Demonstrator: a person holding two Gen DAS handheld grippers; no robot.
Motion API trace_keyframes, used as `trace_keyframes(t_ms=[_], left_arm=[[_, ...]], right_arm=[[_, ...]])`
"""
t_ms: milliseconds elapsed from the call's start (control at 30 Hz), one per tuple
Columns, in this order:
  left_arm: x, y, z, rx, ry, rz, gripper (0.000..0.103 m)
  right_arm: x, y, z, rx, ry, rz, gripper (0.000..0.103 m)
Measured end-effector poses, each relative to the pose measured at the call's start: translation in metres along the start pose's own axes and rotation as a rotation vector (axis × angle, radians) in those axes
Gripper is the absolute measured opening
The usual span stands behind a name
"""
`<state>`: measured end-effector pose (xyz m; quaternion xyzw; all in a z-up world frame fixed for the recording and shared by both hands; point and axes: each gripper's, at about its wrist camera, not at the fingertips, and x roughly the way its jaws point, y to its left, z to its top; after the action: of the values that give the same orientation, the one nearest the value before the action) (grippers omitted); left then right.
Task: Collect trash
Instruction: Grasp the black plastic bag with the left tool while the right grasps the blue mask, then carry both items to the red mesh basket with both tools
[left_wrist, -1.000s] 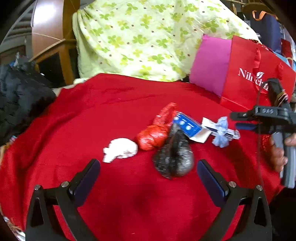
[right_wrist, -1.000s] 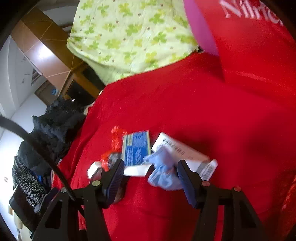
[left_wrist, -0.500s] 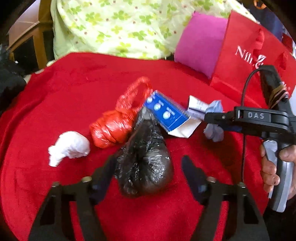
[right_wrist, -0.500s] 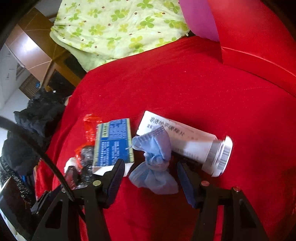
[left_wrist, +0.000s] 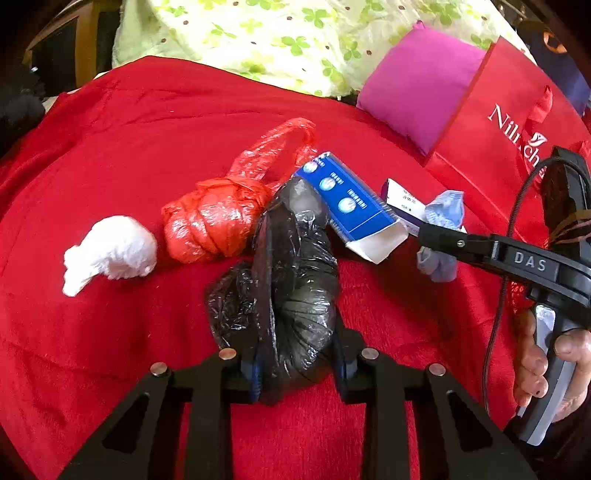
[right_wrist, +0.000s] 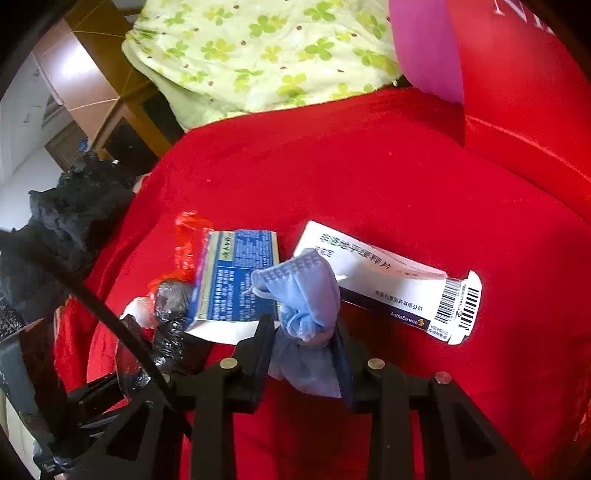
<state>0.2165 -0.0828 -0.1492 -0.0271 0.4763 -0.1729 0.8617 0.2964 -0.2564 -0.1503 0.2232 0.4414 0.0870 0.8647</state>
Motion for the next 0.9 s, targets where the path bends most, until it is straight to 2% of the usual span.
trace_keyframes(t_ms=[400,633,900], left_arm=[[-0.071,-0.005,-0.020,-0.028,-0.108,0.068,0.030],[-0.103,-0.036,-0.015,0.045,-0.180,0.077,0.030],[-0.118,-0.070,-0.002,0.102,-0.229,0.103,0.030]], right_arm=[[-0.059,-0.006,-0.006,-0.017,-0.093,0.092,0.033],[-0.094,0.004,-0.016,-0.048,-0.156,0.161,0.033],[-0.136,0.004,-0.023,-0.077,-0.249,0.178,0.033]])
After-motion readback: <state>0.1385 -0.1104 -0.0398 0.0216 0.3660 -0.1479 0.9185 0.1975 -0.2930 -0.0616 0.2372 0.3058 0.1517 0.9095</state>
